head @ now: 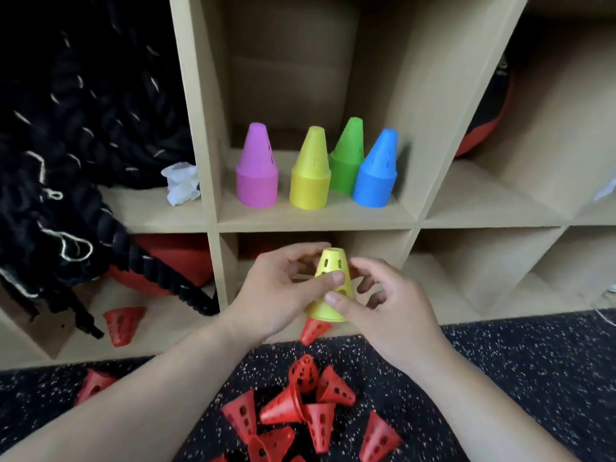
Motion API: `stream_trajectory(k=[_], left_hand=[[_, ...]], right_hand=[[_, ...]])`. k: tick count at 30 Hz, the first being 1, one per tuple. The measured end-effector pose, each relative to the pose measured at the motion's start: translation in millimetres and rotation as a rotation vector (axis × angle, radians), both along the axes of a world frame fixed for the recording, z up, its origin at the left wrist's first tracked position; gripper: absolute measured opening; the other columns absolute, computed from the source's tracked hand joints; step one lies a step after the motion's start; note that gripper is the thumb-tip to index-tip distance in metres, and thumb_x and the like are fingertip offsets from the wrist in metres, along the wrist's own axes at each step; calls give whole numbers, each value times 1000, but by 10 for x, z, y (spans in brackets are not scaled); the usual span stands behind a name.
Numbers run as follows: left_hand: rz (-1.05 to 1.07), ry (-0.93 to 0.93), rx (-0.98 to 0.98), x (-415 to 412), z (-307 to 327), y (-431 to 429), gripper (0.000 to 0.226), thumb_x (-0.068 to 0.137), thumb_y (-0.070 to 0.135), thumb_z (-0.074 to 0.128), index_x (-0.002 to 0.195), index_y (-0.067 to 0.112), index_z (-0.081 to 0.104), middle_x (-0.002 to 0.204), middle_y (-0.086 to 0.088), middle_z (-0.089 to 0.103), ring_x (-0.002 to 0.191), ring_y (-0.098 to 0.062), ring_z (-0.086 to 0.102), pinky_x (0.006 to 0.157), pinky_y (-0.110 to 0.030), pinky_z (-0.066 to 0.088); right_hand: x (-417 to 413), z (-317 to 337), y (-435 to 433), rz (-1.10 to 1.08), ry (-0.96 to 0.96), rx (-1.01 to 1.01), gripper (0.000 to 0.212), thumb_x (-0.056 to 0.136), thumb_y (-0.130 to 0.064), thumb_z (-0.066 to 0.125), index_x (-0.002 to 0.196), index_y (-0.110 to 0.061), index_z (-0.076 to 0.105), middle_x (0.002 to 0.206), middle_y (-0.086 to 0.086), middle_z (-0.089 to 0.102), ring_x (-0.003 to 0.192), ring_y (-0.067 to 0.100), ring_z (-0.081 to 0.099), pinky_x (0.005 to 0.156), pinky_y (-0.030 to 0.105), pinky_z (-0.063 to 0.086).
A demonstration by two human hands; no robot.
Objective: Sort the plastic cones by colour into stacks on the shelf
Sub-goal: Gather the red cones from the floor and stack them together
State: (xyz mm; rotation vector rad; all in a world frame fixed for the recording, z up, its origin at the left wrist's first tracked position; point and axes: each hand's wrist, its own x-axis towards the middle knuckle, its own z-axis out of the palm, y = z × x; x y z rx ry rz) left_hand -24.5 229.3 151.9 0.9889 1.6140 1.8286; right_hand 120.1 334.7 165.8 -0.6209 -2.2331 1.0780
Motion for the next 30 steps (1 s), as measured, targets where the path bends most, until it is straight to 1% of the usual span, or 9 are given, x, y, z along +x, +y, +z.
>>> stream_trajectory(k=[3,7,12,14,19,23,26,28,30], left_hand=[[39,62,59,-122,248,178,39,70,25,88,104,14,73,98,-8,77,95,-27,73,86,-39,59],[106,102,124,-355,580,390,19,83,18,78,102,17,74,97,-4,76,83,-7,70,75,-25,55],[394,562,30,-891,875,537,47,84,36,78,127,21,66,123,7,57,112,2,59,92,-5,42],[445,707,-39,-1071,927,540,55,83,37,77,133,21,62,126,8,53,112,0,55,95,-6,40],[468,771,-44,-1238,916,479,60,84,37,69,139,16,56,131,5,52,123,-5,51,109,-23,40],[422,862,-77,-1238,809,315,63,83,41,63,139,12,55,132,1,52,123,-6,50,107,-23,40],[377,941,-74,-1222,711,135,64,83,44,57,137,10,54,134,-3,51,123,-10,51,104,-24,41],[346,964,-90,-1222,650,-7,62,83,39,59,137,9,54,133,-3,51,118,-12,53,99,-23,43],[320,1000,-119,-1223,602,-174,62,84,36,59,139,9,52,134,-3,51,118,-14,54,99,-24,43]], right_hand=[[-224,212,190,21,81,-77,38,71,-30,86,104,-36,69,92,-25,70,79,-2,62,69,12,46],[-586,491,455,7,129,-48,36,73,-24,85,105,-29,70,93,-13,73,77,0,63,71,16,50],[-1199,899,841,-114,237,49,39,78,-34,80,114,-28,67,103,-12,70,91,11,66,82,29,56],[-1430,1044,974,-124,237,118,41,79,-35,78,117,-29,65,110,-8,68,93,11,64,84,31,55],[-1837,1165,1106,-86,202,161,40,82,-32,76,120,-25,65,111,-5,67,93,9,63,85,35,57],[-1946,1051,1093,-65,106,151,50,78,-33,78,125,-23,65,114,-5,68,102,13,65,94,38,55],[-1834,914,1016,-103,79,102,68,79,-34,81,140,-21,54,127,-6,61,108,8,56,96,24,45],[-1692,790,931,-144,109,108,69,77,-35,82,139,-26,53,130,-6,56,109,5,53,94,20,41],[-1528,674,806,-141,163,143,64,76,-35,82,133,-30,56,128,-6,56,110,5,54,97,25,46]])
